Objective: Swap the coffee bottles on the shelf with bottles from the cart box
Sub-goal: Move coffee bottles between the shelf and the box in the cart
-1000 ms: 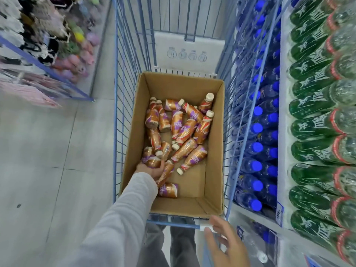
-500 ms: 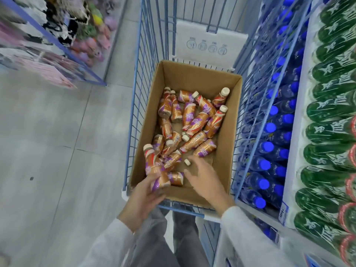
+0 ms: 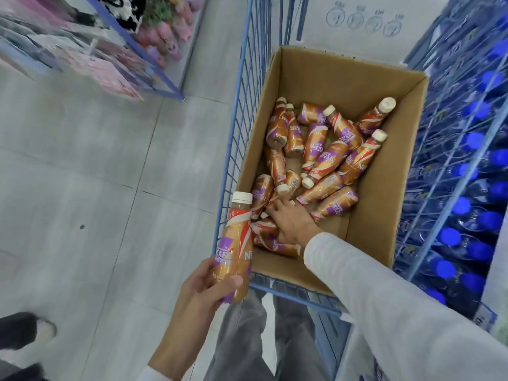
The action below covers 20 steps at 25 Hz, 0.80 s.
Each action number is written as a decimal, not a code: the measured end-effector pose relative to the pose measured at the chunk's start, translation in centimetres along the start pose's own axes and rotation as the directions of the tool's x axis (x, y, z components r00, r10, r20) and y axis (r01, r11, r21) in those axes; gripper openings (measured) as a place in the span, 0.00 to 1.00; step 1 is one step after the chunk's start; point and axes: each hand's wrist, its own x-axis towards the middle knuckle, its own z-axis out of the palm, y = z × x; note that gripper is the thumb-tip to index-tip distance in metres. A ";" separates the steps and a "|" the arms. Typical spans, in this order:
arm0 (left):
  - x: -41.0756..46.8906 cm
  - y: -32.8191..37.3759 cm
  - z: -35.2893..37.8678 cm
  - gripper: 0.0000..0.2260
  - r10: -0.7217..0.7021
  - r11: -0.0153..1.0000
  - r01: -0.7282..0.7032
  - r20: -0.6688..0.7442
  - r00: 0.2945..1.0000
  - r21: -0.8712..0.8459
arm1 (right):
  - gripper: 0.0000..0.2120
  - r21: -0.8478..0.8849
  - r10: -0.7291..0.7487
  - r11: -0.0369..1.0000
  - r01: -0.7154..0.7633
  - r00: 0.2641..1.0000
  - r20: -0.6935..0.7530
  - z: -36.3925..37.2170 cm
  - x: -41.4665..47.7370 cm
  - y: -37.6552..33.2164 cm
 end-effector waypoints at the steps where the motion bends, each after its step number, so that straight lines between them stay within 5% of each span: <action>1: -0.2 0.3 0.1 0.37 0.010 1.000 -0.010 0.020 1.000 -0.012 | 0.39 0.114 0.040 0.993 -0.039 0.999 -0.009 -0.2 -1.4 0.1; 3: -0.7 1.5 0.5 0.38 0.029 0.999 -0.026 0.055 0.998 -0.042 | 0.39 0.480 0.190 0.863 -0.159 0.982 -0.017 -1.2 -5.5 0.0; 6: -2.0 3.9 1.8 0.36 0.088 0.996 -0.088 0.159 0.983 -0.010 | 0.35 0.905 0.431 0.381 -0.188 0.902 0.006 -4.5 -13.6 -1.1; 8: -3.0 5.6 3.2 0.35 0.124 0.991 -0.132 0.235 0.964 0.018 | 0.28 0.990 0.587 0.103 -0.099 0.809 0.020 -7.2 -19.0 -2.8; 10: -4.5 7.4 4.9 0.33 0.161 0.981 -0.189 0.338 0.927 0.048 | 0.21 0.998 0.732 -0.051 0.036 0.681 0.013 -9.8 -24.3 -4.6; 14: -9.2 9.5 9.9 0.28 0.166 0.948 -0.294 0.599 0.783 0.122 | 0.13 0.903 0.902 -0.185 0.389 0.431 -0.001 -13.3 -35.2 -7.6; 20: -19.6 7.1 19.4 0.16 0.099 0.865 -0.478 0.883 0.458 0.151 | 0.19 0.660 0.993 -0.068 0.748 -0.016 0.121 -11.9 -50.4 -12.2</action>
